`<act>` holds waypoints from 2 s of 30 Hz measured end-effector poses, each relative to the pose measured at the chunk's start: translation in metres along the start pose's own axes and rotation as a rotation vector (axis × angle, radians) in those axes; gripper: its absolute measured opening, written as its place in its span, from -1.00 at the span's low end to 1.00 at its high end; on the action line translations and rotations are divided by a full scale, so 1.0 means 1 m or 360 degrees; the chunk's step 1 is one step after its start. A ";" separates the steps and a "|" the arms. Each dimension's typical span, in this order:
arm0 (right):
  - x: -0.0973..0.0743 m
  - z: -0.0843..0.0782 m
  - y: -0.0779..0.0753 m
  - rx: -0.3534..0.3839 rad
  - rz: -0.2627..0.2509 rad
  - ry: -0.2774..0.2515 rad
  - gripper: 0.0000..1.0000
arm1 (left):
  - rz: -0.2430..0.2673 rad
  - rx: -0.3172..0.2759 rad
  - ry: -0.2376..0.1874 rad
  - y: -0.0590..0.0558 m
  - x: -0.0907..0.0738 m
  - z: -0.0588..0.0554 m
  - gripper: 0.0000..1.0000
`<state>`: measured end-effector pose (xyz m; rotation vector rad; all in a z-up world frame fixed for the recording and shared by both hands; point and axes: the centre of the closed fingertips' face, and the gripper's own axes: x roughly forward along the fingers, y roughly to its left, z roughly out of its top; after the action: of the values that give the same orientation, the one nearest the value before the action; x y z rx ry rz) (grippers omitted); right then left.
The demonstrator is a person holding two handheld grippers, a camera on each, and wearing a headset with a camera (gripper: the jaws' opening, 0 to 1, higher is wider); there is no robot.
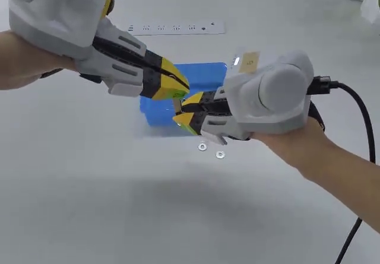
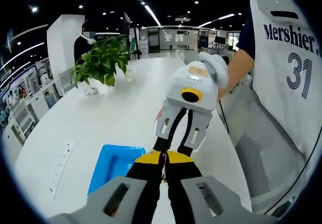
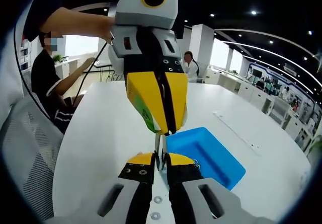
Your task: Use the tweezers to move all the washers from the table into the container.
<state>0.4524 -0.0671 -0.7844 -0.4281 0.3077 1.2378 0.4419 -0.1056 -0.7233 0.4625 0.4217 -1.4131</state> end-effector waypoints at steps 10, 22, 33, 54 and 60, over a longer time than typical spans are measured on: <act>0.000 0.015 -0.029 -0.0052 -0.0042 -0.0031 -0.80 | 0.0015 0.0068 -0.0003 0.026 -0.005 0.014 -0.89; 0.021 -0.006 -0.068 -0.0050 -0.0068 0.0039 -0.80 | 0.0021 0.0021 -0.0028 0.076 0.013 -0.005 -0.89; 0.052 -0.034 -0.072 0.0014 0.0002 0.0115 -0.79 | 0.0013 -0.0043 0.0024 0.099 0.026 -0.048 -0.89; 0.045 -0.034 -0.078 0.0073 -0.0022 0.0114 -0.76 | 0.0026 -0.0015 0.0005 0.094 0.028 -0.037 -0.89; 0.036 -0.019 -0.072 0.0079 -0.0004 0.0040 -0.76 | 0.0018 0.0005 -0.0030 0.082 0.021 -0.021 -0.89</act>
<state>0.5318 -0.0651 -0.8072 -0.4011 0.3587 1.2208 0.5255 -0.1033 -0.7478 0.4533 0.4014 -1.4065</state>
